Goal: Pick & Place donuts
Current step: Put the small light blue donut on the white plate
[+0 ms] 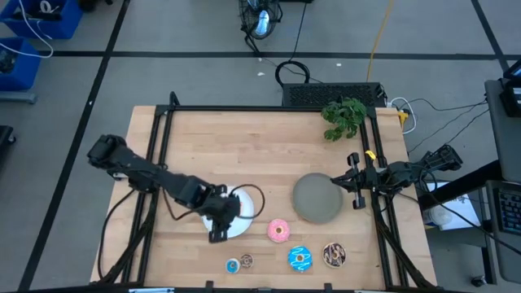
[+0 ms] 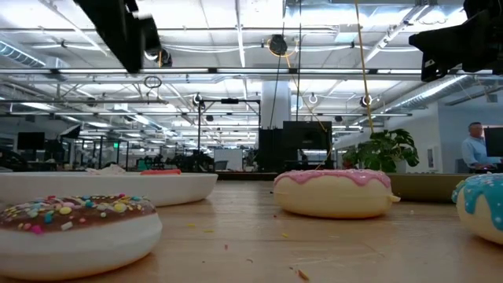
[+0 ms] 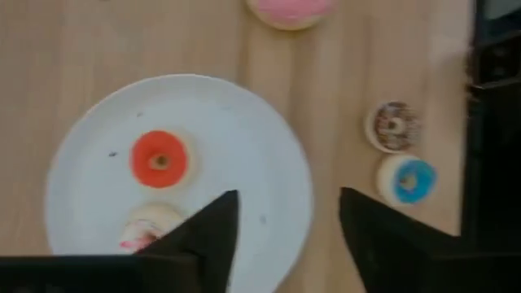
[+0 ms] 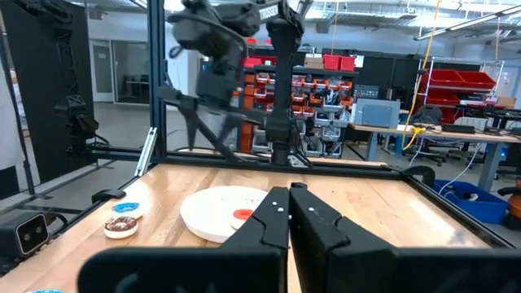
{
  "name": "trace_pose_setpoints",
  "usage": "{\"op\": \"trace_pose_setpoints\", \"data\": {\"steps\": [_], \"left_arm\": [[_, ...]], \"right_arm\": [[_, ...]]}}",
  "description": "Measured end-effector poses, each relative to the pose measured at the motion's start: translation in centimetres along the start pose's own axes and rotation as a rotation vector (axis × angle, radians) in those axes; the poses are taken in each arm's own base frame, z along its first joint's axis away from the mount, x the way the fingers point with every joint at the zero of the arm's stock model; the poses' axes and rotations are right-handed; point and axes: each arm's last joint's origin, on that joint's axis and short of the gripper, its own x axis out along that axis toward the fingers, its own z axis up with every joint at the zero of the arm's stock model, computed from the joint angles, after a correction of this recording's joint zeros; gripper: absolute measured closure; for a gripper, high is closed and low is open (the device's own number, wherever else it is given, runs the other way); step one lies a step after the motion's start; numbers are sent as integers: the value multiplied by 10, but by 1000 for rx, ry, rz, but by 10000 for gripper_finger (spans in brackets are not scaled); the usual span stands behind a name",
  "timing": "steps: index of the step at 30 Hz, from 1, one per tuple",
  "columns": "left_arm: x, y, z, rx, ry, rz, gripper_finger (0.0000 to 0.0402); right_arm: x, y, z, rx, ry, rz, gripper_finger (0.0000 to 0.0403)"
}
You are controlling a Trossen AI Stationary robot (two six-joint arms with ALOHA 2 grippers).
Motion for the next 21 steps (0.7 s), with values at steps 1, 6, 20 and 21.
{"op": "trace_pose_setpoints", "data": {"steps": [1, 6, 20, 21], "left_arm": [[-1, -5, -1, 14, -1, -10, 236], [0, -26, -14, 104, 25, -52, 377], [69, -80, 11, 160, 292, -30, 397], [72, -85, 14, 178, 312, -16, 398]], "right_arm": [[0, 0, 0, 0, 0, 0, 403], [0, 0, 0, 0, 0, 0, 403], [0, 0, 0, 0, -1, 0, 403], [0, 0, 0, 0, -1, 0, 403]]}}
